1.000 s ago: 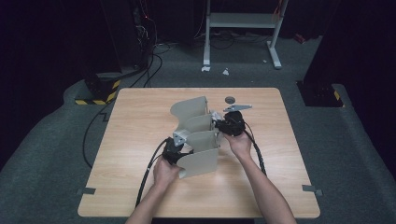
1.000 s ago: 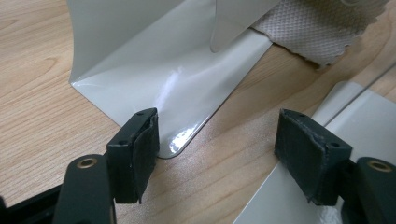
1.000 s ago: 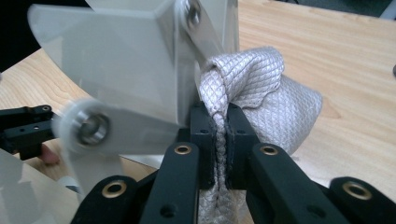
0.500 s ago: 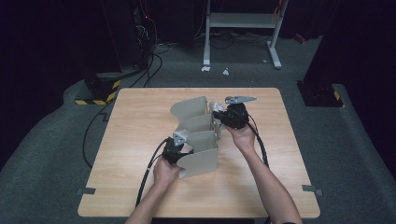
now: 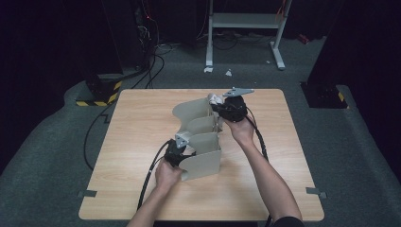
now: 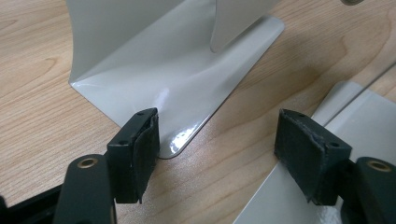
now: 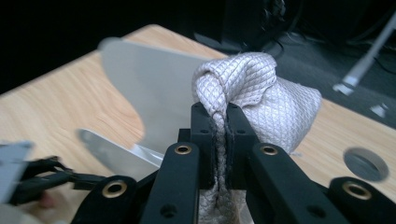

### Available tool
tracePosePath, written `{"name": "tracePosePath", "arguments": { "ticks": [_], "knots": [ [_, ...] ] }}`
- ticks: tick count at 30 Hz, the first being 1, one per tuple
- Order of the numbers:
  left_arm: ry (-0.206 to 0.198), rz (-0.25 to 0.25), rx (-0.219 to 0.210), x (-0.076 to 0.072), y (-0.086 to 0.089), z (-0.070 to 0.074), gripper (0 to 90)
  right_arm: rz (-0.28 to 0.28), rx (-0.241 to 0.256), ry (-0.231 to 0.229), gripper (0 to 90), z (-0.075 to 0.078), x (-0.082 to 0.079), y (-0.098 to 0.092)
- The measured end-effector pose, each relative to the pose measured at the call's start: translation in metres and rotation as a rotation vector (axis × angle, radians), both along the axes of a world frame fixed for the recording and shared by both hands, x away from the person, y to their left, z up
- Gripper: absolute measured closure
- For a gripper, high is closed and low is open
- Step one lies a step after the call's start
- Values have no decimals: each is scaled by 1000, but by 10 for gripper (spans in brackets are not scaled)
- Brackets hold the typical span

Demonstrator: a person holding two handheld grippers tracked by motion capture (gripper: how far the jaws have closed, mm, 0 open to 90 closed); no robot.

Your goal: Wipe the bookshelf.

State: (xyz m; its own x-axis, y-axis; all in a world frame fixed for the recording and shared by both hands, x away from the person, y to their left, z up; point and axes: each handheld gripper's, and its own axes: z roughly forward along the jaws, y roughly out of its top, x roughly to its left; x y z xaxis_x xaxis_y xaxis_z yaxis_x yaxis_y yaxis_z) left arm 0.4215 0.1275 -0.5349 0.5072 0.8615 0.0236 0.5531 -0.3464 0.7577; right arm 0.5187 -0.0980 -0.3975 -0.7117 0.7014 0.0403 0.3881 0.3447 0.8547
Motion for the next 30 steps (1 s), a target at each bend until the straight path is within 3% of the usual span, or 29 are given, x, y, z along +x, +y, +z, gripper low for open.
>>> {"name": "tracePosePath", "arguments": {
  "ticks": [3,8,13,18,26,30],
  "knots": [
    [-1,0,2,0,0,0,310,-12,31,21,851,-5,4,-3],
    [0,1,0,0,0,0,310,-42,5,11,851,-6,5,-4],
    [0,1,0,0,0,0,310,-30,-30,24,851,-10,6,0],
    [0,1,0,0,0,0,310,-30,-5,35,851,-14,7,1],
    [0,2,0,0,0,0,310,-47,-19,32,852,-15,9,-1],
    [0,2,0,0,0,0,310,-50,-8,54,852,-18,11,-4]
  ]
}}
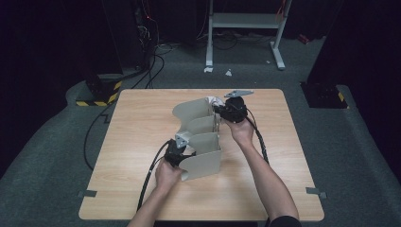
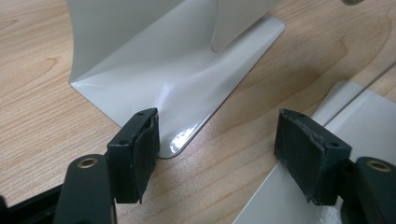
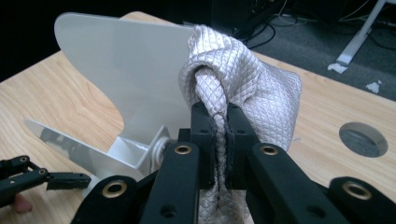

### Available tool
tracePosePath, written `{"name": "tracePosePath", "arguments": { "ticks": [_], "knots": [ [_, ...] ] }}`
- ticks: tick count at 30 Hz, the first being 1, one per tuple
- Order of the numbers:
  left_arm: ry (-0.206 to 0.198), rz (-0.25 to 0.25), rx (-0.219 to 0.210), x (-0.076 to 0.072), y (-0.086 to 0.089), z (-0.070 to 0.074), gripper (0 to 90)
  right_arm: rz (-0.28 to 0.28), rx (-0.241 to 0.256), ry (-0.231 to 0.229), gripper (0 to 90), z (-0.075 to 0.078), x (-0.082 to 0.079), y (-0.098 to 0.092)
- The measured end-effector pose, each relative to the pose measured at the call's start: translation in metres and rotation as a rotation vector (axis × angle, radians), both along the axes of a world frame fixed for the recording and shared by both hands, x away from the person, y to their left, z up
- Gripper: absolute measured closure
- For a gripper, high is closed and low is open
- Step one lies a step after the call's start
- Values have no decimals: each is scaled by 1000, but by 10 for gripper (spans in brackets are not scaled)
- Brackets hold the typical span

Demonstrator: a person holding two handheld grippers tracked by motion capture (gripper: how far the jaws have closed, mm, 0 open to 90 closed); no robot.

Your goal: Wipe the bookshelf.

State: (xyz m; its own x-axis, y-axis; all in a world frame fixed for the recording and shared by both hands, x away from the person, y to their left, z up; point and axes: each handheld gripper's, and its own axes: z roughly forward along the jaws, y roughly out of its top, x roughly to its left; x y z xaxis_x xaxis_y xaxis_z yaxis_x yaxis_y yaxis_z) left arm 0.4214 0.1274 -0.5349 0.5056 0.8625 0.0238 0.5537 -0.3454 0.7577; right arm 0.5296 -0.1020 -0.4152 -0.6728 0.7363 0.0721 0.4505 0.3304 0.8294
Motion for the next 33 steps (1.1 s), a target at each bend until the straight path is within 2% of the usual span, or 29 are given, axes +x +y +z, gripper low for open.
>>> {"name": "tracePosePath", "arguments": {
  "ticks": [3,17,20,26,33],
  "knots": [
    [0,0,0,0,0,0,310,15,-32,7,852,-4,0,4],
    [1,2,-1,0,0,0,311,18,-66,92,852,-37,5,6],
    [0,3,-1,0,0,0,311,17,-62,112,852,-49,4,6],
    [0,3,-1,0,0,0,311,15,-81,180,852,-79,2,5],
    [0,4,-1,0,0,0,311,16,-74,224,851,-98,1,3]
  ]
}}
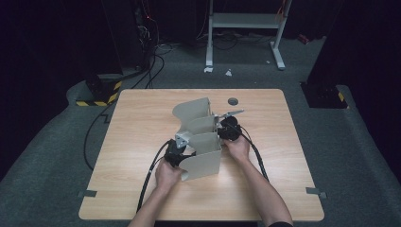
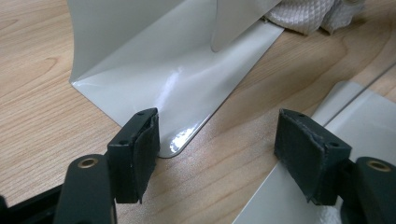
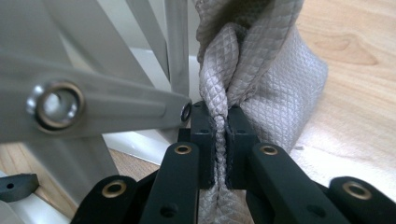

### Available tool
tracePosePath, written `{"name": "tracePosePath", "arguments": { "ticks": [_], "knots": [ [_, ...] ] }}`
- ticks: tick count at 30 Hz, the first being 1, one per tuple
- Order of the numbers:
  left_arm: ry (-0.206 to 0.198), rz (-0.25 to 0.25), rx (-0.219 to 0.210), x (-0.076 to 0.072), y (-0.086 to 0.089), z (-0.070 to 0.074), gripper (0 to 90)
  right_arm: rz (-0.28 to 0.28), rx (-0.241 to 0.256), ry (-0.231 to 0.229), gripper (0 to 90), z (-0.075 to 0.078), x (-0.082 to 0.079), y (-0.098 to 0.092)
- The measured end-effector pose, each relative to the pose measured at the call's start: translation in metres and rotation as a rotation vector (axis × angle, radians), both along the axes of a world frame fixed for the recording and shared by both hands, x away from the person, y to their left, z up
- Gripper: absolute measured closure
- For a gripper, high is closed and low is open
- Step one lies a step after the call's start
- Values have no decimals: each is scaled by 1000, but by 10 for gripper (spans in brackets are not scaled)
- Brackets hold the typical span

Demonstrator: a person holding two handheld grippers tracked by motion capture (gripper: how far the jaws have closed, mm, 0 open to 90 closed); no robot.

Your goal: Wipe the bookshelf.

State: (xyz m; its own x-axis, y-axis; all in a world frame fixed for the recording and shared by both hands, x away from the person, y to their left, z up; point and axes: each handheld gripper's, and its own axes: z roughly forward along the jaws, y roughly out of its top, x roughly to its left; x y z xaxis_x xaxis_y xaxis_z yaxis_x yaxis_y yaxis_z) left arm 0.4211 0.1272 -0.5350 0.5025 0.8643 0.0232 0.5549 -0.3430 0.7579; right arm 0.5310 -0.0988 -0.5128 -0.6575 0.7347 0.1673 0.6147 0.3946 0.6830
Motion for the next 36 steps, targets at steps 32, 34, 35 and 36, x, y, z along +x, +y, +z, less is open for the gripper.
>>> {"name": "tracePosePath", "arguments": {
  "ticks": [32,34,35,36],
  "knots": [
    [1,7,-5,0,0,0,307,35,19,-59,848,2,-59,-36],
    [1,8,-4,0,0,0,307,19,22,-67,848,3,-62,-43],
    [1,8,-4,0,0,0,307,7,20,-73,848,3,-64,-47],
    [1,8,-4,0,0,0,307,-1,21,-76,847,3,-65,-50]
  ]
}}
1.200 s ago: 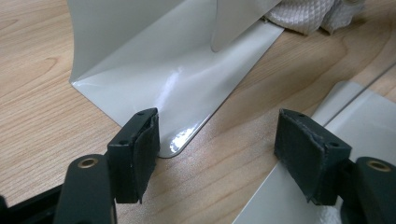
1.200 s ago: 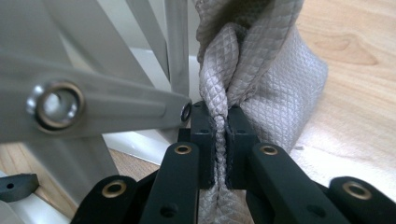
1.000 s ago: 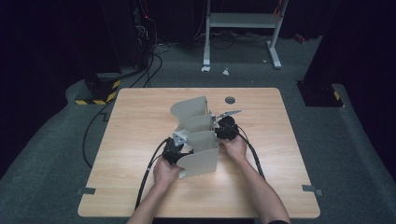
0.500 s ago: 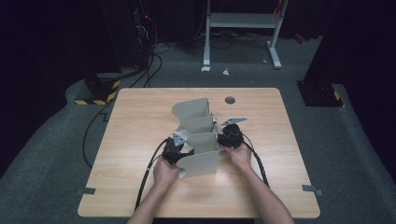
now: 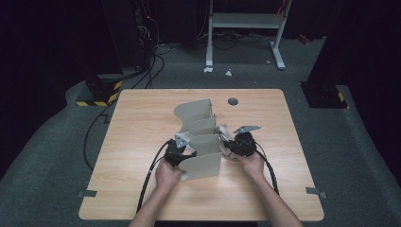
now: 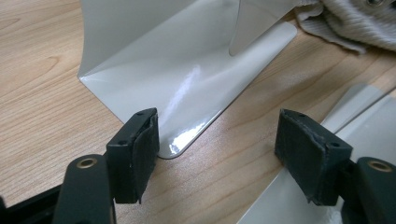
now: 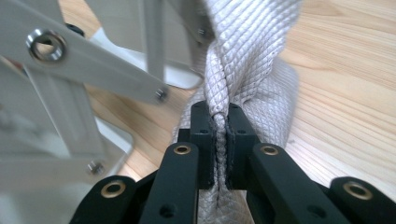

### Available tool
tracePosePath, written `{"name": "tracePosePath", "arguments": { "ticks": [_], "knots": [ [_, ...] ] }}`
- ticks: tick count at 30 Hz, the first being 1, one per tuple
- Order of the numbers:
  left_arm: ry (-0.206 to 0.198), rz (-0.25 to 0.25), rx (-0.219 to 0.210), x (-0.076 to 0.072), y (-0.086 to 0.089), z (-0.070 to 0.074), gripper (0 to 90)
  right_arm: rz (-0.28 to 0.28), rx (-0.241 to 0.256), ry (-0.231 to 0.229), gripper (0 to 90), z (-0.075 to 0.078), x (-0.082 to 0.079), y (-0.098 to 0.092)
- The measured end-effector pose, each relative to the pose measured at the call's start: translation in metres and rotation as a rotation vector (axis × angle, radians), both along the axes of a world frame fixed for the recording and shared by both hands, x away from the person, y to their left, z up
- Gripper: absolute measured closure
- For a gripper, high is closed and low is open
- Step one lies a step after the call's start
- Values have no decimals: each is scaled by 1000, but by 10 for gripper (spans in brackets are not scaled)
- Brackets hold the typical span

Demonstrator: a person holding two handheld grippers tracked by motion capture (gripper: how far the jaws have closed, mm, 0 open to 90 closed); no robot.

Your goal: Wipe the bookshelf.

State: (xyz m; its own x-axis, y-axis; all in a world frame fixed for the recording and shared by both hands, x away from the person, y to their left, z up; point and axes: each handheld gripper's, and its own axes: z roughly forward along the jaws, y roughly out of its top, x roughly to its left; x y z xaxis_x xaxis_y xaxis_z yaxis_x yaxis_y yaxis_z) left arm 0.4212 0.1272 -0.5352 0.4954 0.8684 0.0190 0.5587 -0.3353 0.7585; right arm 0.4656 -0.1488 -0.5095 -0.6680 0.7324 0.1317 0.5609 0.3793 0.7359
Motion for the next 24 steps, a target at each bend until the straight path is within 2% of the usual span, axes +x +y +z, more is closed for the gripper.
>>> {"name": "tracePosePath", "arguments": {
  "ticks": [11,16,18,24],
  "knots": [
    [2,4,2,0,0,0,304,-149,-29,-67,840,7,-11,-46],
    [3,10,2,0,1,0,290,-227,-48,-68,833,2,-15,-64],
    [19,21,-11,1,2,0,270,-250,-53,-66,830,-2,-16,-70],
    [21,20,-7,1,3,0,252,-279,-81,-62,809,-10,-17,-74]
  ]
}}
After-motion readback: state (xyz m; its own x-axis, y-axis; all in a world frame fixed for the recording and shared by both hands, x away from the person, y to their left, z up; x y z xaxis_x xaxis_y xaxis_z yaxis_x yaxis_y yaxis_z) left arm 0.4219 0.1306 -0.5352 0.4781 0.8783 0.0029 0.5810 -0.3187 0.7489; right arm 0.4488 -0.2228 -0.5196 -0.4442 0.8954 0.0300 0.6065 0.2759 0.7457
